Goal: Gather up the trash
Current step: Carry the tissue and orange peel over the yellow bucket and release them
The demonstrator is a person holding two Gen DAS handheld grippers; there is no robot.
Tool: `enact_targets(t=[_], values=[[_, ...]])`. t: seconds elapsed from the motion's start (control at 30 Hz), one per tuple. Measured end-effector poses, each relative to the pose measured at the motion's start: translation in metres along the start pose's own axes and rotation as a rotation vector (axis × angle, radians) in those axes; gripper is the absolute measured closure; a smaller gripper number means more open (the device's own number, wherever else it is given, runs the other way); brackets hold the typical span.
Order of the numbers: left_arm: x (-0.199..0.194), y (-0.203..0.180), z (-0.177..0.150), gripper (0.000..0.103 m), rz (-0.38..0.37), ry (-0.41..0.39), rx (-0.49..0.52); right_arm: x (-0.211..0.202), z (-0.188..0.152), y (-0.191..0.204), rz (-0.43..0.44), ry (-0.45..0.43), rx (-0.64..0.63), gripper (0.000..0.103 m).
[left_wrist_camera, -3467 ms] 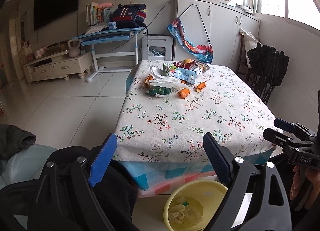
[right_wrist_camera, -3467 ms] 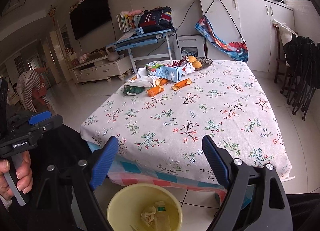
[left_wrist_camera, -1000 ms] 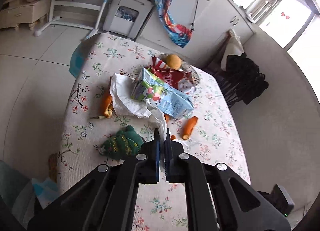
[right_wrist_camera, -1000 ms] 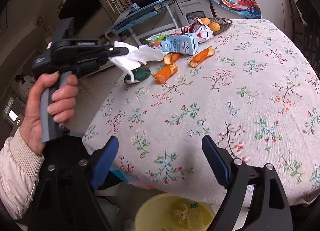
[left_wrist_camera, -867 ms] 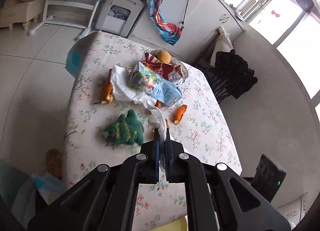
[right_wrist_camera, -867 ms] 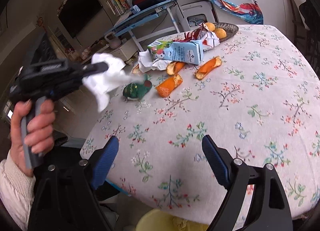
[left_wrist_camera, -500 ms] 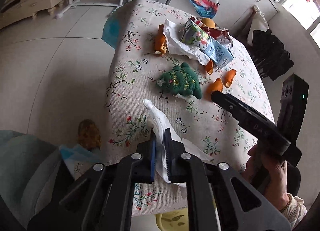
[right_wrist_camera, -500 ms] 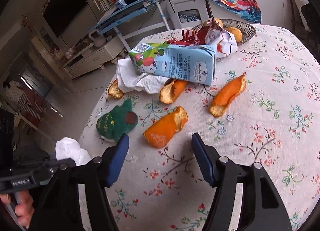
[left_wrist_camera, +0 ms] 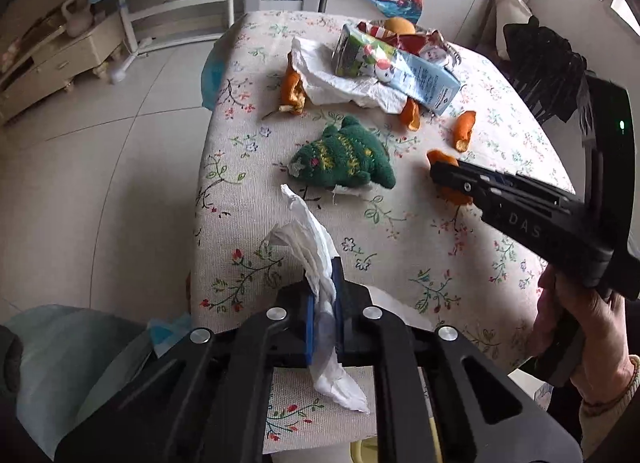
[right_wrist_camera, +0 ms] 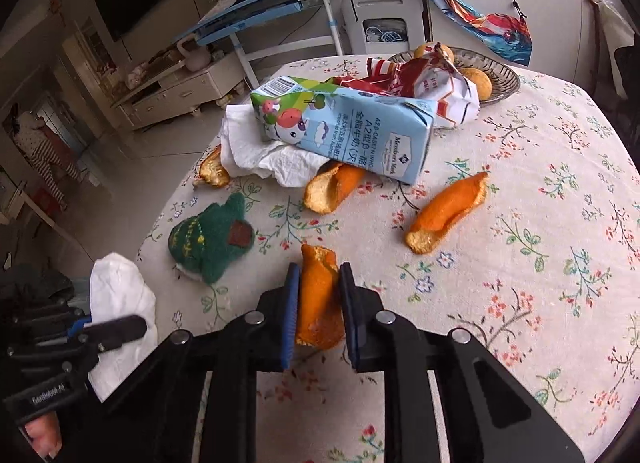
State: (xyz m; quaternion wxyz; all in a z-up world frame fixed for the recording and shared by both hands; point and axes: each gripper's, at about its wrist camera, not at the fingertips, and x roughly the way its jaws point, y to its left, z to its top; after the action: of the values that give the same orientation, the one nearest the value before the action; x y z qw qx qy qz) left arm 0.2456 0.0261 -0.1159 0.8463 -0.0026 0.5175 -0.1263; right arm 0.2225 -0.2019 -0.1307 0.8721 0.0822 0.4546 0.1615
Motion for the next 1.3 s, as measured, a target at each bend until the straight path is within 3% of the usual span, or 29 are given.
enact_targets(t=[0.2,0.5,0.87,1.3], values=[[-0.037,-0.026,-0.004,0.095,0.031,-0.192,0.092,-0.051,-0.029,-0.015,0.065,-0.058,0.04,0.083],[-0.076,-0.052,-0.029,0.095,0.054,-0.329,0.086,-0.109,-0.067,-0.016,0.169,-0.157,0.093,0.083],[-0.104,-0.08,-0.063,0.095,0.076,-0.387,0.121,-0.142,-0.095,0.002,0.234,-0.191,0.087,0.083],[-0.129,-0.093,-0.084,0.095,0.075,-0.425,0.145,-0.162,-0.124,0.009,0.253,-0.183,0.075,0.083]])
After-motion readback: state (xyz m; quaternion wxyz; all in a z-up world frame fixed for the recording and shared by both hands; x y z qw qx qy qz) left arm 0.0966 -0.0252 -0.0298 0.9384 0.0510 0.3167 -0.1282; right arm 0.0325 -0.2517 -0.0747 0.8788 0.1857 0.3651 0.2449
